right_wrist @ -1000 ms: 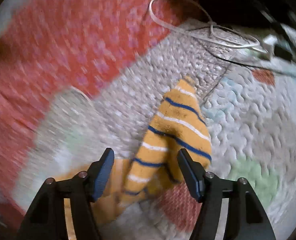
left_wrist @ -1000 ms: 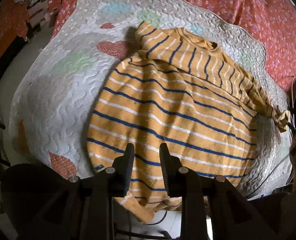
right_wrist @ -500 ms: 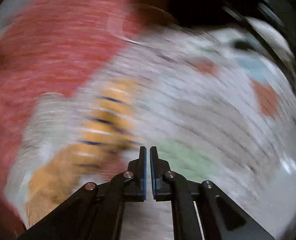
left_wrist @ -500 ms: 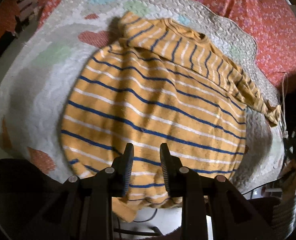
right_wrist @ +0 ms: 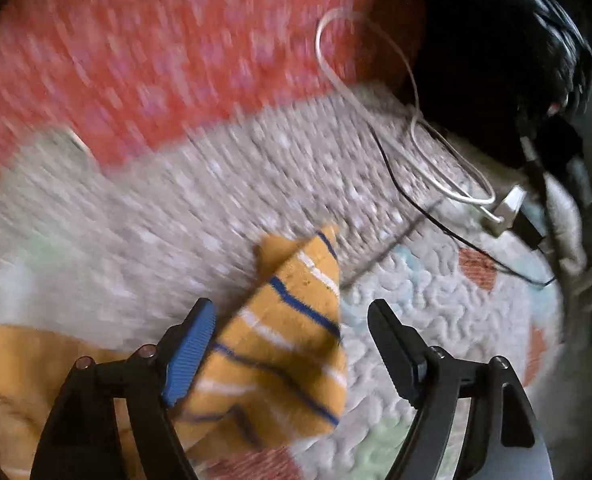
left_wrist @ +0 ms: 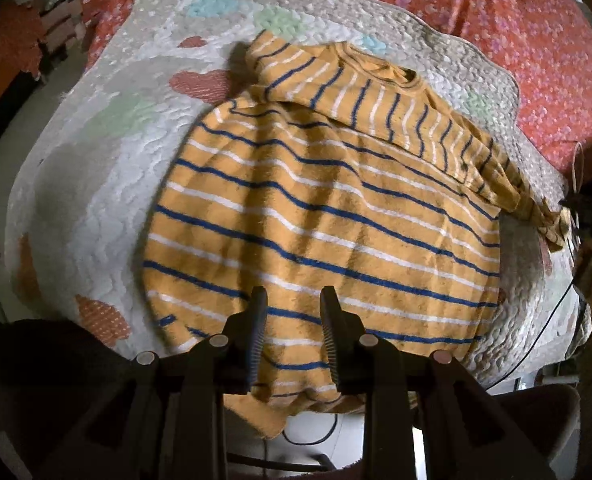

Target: Fold small clothes

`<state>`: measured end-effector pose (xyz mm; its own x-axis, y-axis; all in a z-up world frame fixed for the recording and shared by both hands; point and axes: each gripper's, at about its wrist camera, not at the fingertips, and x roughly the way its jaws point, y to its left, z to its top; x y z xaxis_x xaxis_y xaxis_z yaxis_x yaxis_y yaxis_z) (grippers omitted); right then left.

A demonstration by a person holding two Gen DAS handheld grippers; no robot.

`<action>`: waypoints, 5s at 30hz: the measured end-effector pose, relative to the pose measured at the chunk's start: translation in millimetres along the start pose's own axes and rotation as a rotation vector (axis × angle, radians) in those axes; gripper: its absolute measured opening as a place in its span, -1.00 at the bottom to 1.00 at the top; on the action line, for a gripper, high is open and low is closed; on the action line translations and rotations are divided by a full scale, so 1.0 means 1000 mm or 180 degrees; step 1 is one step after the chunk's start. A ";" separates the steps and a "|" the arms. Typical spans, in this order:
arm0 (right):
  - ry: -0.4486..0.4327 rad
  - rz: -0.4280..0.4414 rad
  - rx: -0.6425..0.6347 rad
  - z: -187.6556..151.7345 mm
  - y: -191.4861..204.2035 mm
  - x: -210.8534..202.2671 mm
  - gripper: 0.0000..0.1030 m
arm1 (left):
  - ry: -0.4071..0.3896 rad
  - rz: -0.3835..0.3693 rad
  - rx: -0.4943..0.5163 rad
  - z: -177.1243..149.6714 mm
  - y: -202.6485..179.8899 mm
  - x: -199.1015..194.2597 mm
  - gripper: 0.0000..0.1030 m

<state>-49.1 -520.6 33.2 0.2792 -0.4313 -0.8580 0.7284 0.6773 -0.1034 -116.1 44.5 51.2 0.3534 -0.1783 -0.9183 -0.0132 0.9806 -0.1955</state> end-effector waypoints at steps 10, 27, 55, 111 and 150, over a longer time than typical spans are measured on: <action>-0.0392 0.1459 0.1218 -0.075 -0.140 -0.065 -0.76 | 0.0031 -0.0240 0.0003 -0.002 -0.001 0.009 -0.48; -0.0038 0.1726 0.2667 -0.158 -0.205 -0.011 0.31 | 0.0070 -0.0316 -0.0023 -0.013 -0.005 0.010 -0.39; -0.0029 0.2703 -0.1587 -0.178 0.341 -0.185 -0.89 | -0.0268 -0.0591 -0.0743 0.003 0.095 0.005 -0.35; 0.0560 0.2638 -0.0491 -0.117 0.210 -0.044 -0.04 | 0.0157 -0.0889 -0.0130 0.217 0.043 0.118 0.22; 0.1472 0.2870 0.0128 -0.263 0.067 -0.048 0.32 | 0.0165 -0.0565 -0.0508 0.033 0.089 0.046 -0.34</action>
<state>-178.4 -297.9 -65.1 0.4719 0.5097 -0.7194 0.3886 0.6122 0.6887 -70.4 125.8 2.8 0.3149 -0.3546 -0.8804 -0.1042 0.9091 -0.4034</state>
